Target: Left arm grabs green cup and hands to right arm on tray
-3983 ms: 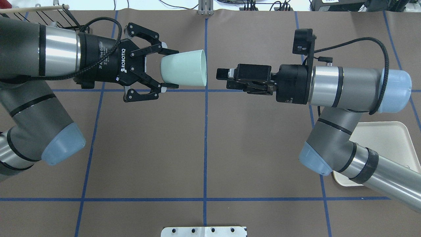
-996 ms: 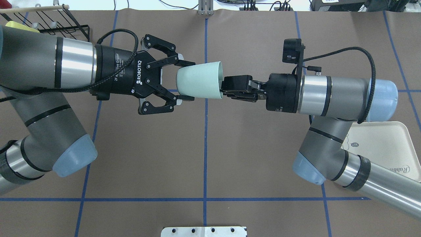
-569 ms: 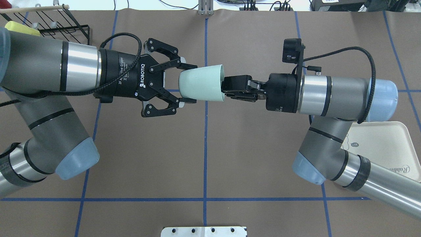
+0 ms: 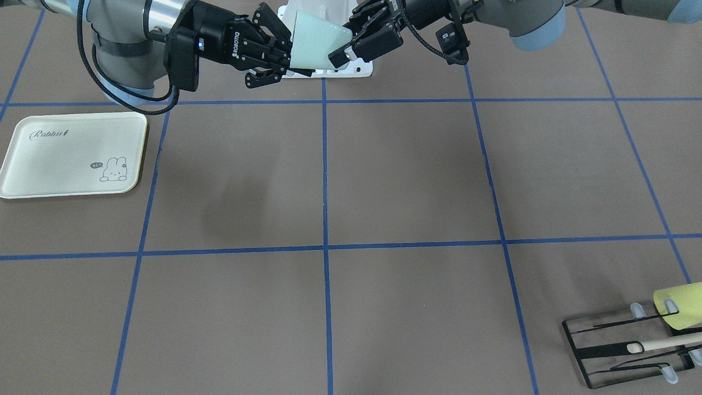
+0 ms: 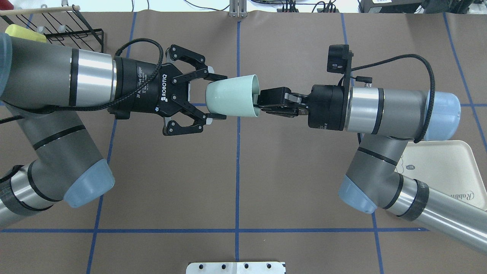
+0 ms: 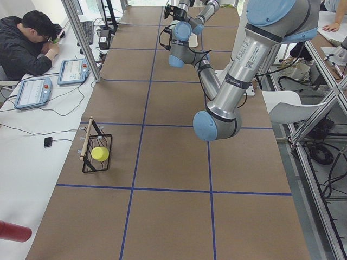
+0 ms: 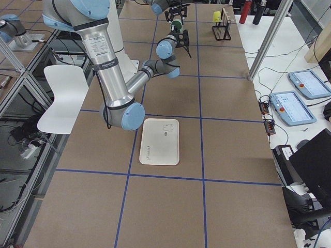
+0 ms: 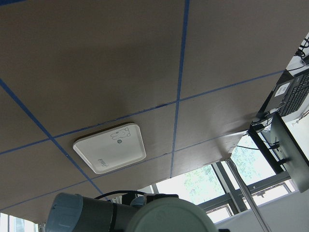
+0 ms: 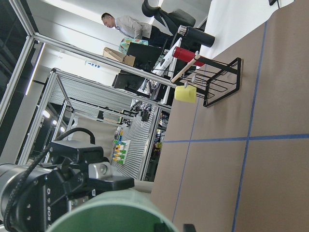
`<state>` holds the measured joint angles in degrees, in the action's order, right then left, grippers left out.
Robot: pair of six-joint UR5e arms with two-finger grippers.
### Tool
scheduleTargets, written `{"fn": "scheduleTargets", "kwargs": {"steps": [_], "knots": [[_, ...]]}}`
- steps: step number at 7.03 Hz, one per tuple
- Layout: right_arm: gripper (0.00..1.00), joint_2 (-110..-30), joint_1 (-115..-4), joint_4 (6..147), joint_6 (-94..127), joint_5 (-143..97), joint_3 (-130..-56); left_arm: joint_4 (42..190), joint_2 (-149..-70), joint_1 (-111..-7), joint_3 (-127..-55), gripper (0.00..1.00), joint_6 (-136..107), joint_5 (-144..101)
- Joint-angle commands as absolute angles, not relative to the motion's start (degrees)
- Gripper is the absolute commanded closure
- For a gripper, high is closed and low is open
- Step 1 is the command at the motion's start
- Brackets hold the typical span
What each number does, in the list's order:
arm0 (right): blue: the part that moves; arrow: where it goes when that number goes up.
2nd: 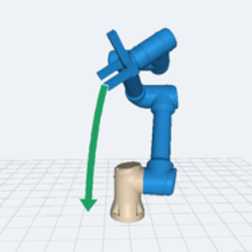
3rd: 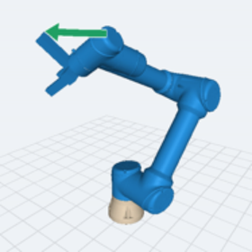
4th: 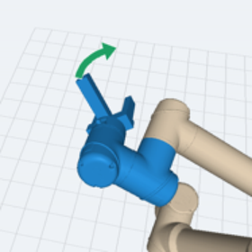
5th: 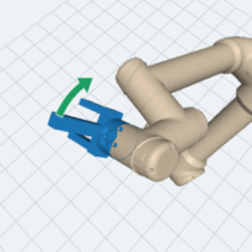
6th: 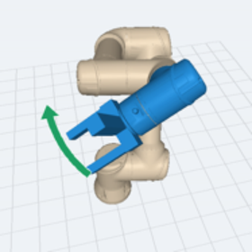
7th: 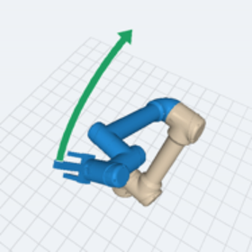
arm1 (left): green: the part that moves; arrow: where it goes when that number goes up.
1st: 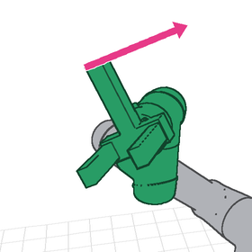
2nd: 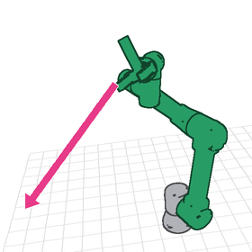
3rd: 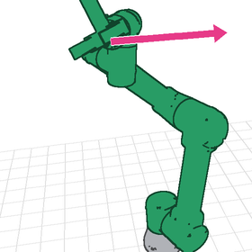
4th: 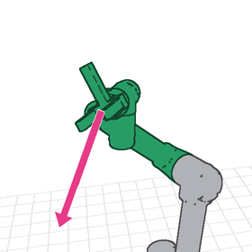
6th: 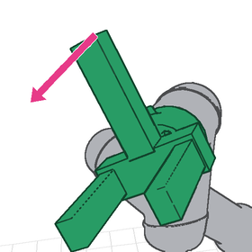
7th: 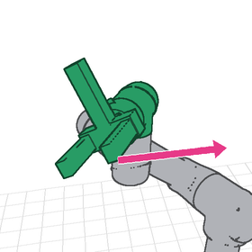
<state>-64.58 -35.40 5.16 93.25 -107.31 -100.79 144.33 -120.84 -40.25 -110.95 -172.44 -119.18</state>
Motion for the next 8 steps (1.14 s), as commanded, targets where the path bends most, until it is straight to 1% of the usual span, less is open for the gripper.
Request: {"fn": "scheduleTargets", "kwargs": {"steps": [1,2,3,8], "knots": [[0.96,-64.77,-35.16,5.19,93.25,-107.31,-100.72,144.75,-120.85,-40.17,-110.57,0.48,-172.35,-119.18],[1.0,-64.95,-35.16,5.19,93.25,-107.31,-100.72,145.1,-120.94,-40.17,-110.13,0.07,-172.09,-119.18],[1.0,-65.04,-35.16,5.19,93.25,-107.31,-100.72,146.5,-120.76,-40.17,-109.43,0.0,-172.0,-119.18],[1.0,-65.39,-35.33,5.36,92.73,-106.18,-100.11,146.95,-120.94,-40.17,-109.42,0.0,-171.91,-119.18]]}}
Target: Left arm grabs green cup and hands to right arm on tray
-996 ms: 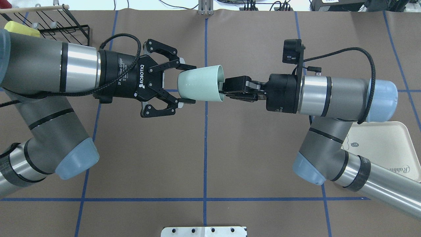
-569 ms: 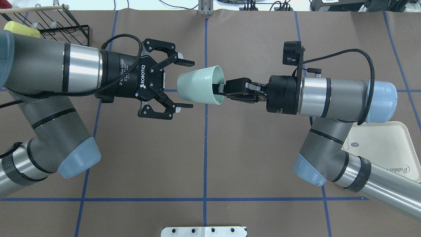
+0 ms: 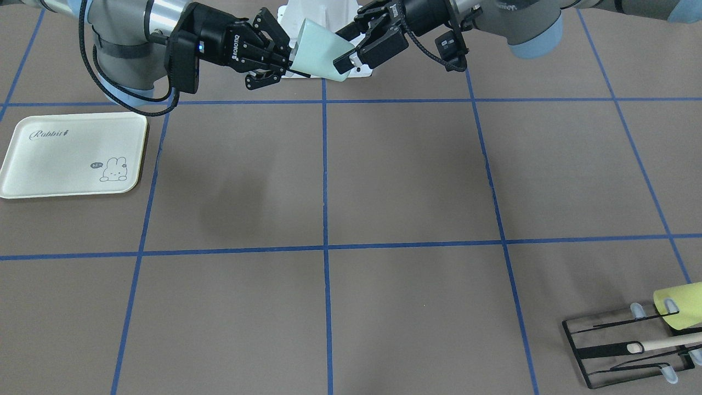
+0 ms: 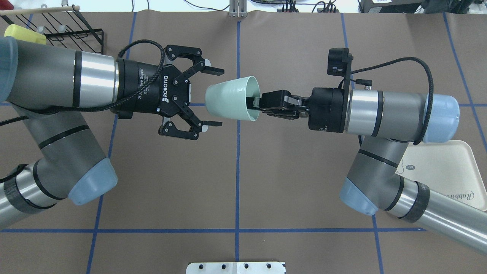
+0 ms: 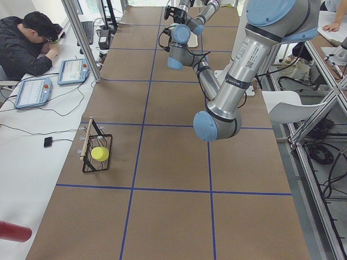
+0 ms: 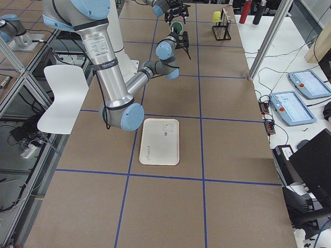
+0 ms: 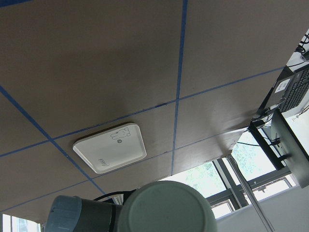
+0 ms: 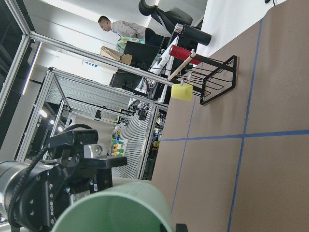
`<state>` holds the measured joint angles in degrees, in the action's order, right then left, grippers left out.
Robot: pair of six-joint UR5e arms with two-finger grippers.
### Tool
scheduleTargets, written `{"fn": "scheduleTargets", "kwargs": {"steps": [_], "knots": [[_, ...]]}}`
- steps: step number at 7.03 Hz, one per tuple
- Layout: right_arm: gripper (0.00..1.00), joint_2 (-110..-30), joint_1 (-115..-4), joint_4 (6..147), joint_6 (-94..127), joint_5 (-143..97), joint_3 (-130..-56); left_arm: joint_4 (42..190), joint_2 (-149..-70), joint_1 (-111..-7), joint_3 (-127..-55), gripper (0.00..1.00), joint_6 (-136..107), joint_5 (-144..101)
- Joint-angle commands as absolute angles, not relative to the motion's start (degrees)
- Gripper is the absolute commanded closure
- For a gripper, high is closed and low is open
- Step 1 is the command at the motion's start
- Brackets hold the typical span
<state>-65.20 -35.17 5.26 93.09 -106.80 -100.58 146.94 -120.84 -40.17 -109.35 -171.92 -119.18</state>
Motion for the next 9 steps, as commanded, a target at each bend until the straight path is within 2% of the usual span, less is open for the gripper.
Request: {"fn": "scheduleTargets", "kwargs": {"steps": [1,5,9], "knots": [[1.0,-65.39,-35.94,5.36,89.68,-106.0,-98.63,146.95,-120.94,-40.17,-109.42,0.0,-171.83,-119.18],[1.0,-66.62,-43.56,6.67,85.0,-107.56,-91.43,146.78,-120.76,-40.25,-108.81,0.0,-167.47,-118.05],[1.0,-70.66,-54.82,24.57,65.33,-123.82,-90.53,145.9,-120.24,-41.65,-108.55,0.0,-139.8,-117.69]]}}
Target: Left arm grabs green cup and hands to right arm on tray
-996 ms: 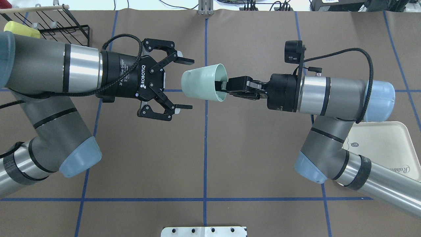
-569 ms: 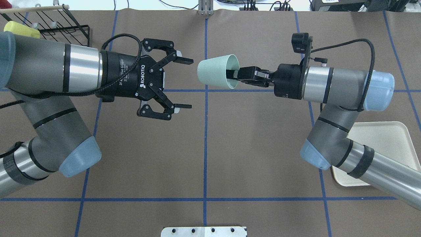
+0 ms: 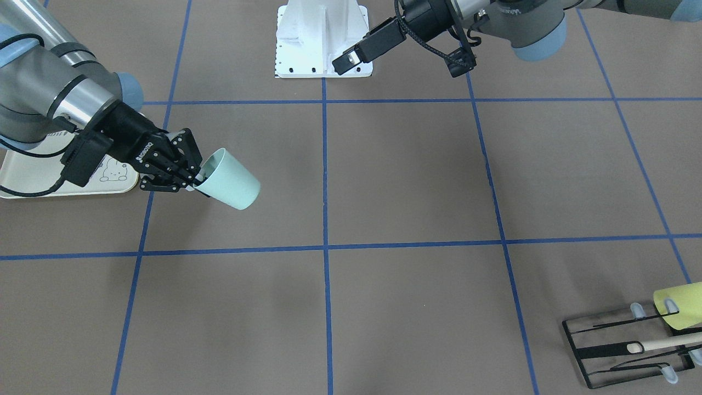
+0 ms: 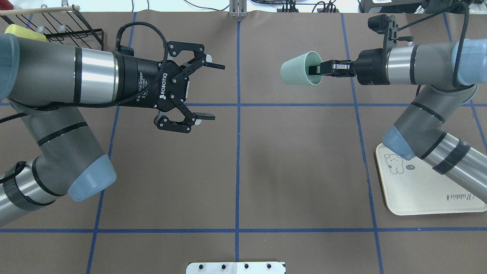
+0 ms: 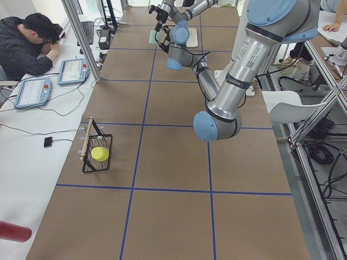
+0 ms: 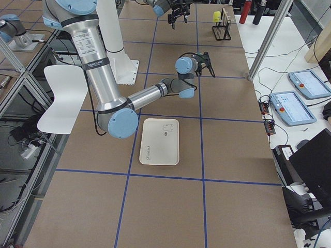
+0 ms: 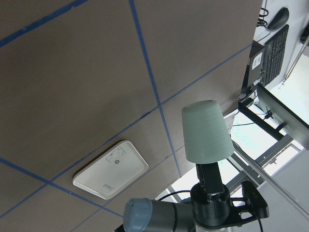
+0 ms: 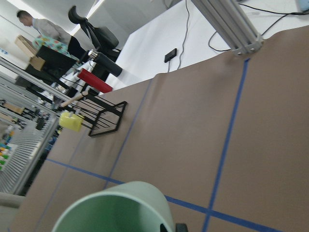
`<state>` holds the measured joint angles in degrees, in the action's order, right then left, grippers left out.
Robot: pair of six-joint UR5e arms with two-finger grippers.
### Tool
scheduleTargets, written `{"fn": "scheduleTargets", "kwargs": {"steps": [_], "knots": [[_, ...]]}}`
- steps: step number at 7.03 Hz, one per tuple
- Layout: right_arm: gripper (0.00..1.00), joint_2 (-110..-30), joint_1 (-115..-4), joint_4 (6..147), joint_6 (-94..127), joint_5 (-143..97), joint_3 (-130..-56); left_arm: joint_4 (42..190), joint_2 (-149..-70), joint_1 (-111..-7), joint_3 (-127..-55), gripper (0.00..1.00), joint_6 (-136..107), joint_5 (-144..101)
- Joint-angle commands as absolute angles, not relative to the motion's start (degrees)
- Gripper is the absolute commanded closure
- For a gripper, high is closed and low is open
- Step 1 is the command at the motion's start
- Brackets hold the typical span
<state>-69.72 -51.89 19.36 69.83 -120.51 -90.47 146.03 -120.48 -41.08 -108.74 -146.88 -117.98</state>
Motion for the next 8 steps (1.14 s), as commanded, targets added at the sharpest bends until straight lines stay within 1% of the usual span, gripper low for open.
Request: {"fn": "scheduleTargets", "kwargs": {"steps": [1,3,5,8], "knots": [[1.0,-72.14,-56.84,27.13,62.17,-124.27,-90.61,145.99,-118.32,-42.7,-108.81,0.0,-132.61,-116.55],[1.0,-74.7,-61.15,34.58,52.69,-127.42,-90.7,145.12,-114.63,-43.85,-108.2,0.0,-117.49,-116.54],[1.0,-78.2,-64.85,39.71,41.63,-129.11,-90.97,141.96,-114.08,-46.83,-108.19,0.0,-112.35,-116.98],[1.0,-83.21,-68.37,47.97,29.91,-132.69,-91.49,129.86,-114.08,-50.62,-108.89,0.01,-98.48,-117.68]]}}
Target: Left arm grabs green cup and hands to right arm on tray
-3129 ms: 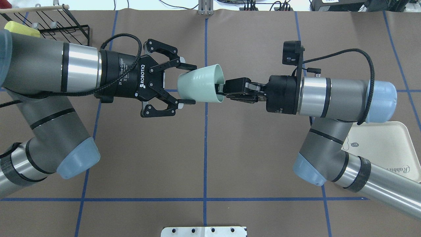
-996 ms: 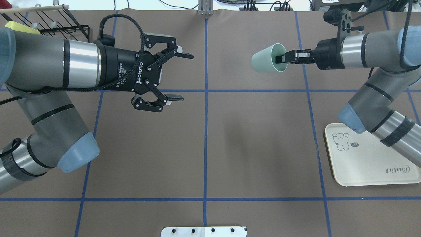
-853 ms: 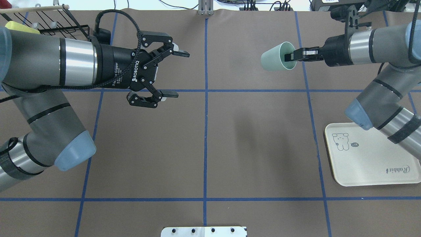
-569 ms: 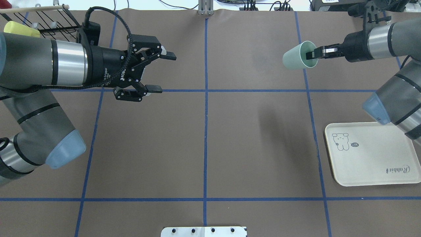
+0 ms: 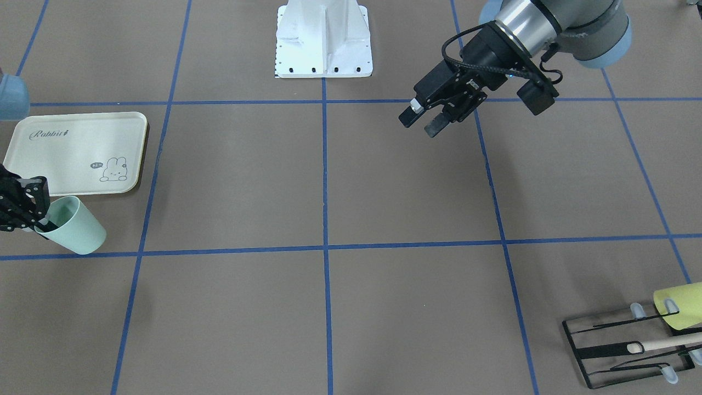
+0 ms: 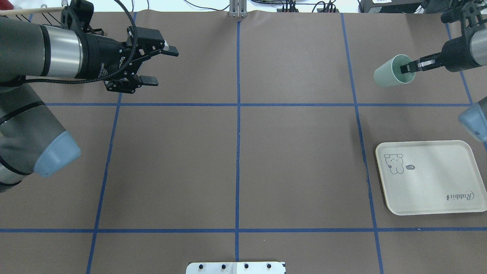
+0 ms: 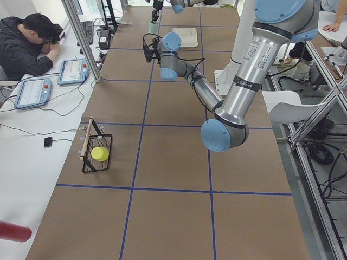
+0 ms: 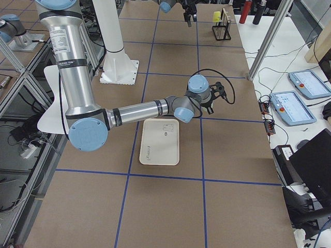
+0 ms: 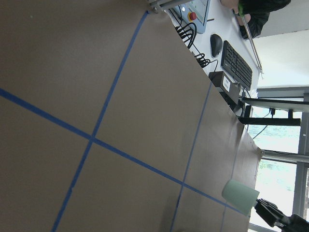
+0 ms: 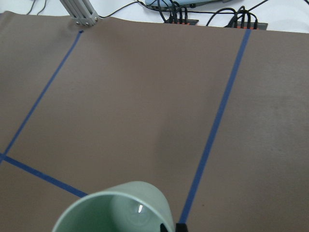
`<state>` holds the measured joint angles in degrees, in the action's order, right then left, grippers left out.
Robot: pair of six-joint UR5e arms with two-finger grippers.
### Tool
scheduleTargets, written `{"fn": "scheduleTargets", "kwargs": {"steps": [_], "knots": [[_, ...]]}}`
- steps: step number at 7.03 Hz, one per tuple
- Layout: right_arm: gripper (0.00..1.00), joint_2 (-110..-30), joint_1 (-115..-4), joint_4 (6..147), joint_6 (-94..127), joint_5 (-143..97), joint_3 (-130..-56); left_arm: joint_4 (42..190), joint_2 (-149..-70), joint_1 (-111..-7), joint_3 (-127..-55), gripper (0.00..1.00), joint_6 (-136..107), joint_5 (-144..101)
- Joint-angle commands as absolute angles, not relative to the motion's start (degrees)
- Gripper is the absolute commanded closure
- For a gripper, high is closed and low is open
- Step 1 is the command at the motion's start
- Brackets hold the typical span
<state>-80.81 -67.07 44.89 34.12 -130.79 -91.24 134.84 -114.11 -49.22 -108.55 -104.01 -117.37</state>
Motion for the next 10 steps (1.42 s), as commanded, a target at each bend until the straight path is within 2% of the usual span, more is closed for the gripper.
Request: {"fn": "scheduleTargets", "kwargs": {"steps": [1,4,6,7,10], "knots": [[1.0,-83.67,-69.68,52.51,29.54,-136.11,-92.28,127.2,-114.08,-52.02,-108.81,0.01,-96.0,-118.73],[1.0,-89.9,-69.44,61.21,24.1,-135.79,-97.53,119.55,-114.0,-58.08,-108.9,0.01,-86.42,-124.0],[1.0,-91.84,-67.78,77.87,20.32,-134.75,-107.35,119.53,-112.85,-58.62,-108.64,0.01,-85.61,-124.01],[1.0,-94.63,-65.85,81.87,17.95,-131.08,-111.58,119.44,-112.76,-58.71,-108.28,0.01,-84.04,-123.93],[1.0,-100.01,-62.68,81.91,11.96,-127.79,-111.8,118.92,-109.7,-59.41,-108.19,0.01,-78.23,-123.84]]}}
